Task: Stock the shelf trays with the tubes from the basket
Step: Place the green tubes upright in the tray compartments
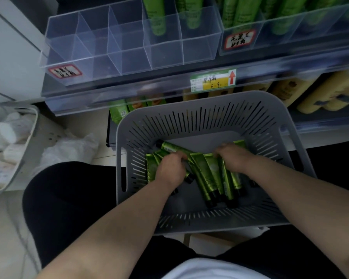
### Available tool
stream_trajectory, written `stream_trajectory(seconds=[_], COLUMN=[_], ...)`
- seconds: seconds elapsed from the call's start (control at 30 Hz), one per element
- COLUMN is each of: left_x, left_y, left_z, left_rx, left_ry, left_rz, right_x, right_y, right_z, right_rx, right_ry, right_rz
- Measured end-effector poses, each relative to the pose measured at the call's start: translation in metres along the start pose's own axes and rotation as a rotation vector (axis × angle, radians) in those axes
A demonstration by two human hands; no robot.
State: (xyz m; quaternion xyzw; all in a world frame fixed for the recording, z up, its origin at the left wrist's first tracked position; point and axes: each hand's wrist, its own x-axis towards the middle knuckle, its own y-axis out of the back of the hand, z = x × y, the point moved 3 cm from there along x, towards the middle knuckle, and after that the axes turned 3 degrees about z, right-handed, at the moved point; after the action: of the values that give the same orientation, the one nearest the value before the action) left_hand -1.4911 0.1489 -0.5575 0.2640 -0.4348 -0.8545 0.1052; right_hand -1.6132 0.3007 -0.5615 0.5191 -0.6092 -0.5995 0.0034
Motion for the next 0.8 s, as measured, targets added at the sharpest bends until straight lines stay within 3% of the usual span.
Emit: stream_trajectory(seconds=[0.2, 0.3, 0.47, 0.63, 0.8], left_x=[0.002, 0.012, 0.036, 0.045, 0.046], left_y=[-0.004, -0.004, -0.017, -0.026, -0.022], left_z=[0.006, 0.014, 0.030, 0.040, 0.040], left_rx=[0.040, 0.061, 0.224, 0.374, 0.159], left_ry=[-0.038, -0.057, -0.050, -0.023, 0.106], left_rz=[-0.022, -0.021, -0.138, -0.241, -0.322], right_x=[-0.009, -0.019, -0.040, -0.055, -0.050], right_y=[0.026, 0.037, 0.056, 0.068, 0.065], right_z=[0.005, 0.003, -0.001, -0.005, -0.009], right_rx=[-0.112, 0.022, 0.210, 0.196, 0.227], right_ry=[-0.030, -0.042, -0.044, -0.046, -0.055], right_rz=[-0.012, -0.035, 0.183, 0.361, 0.421])
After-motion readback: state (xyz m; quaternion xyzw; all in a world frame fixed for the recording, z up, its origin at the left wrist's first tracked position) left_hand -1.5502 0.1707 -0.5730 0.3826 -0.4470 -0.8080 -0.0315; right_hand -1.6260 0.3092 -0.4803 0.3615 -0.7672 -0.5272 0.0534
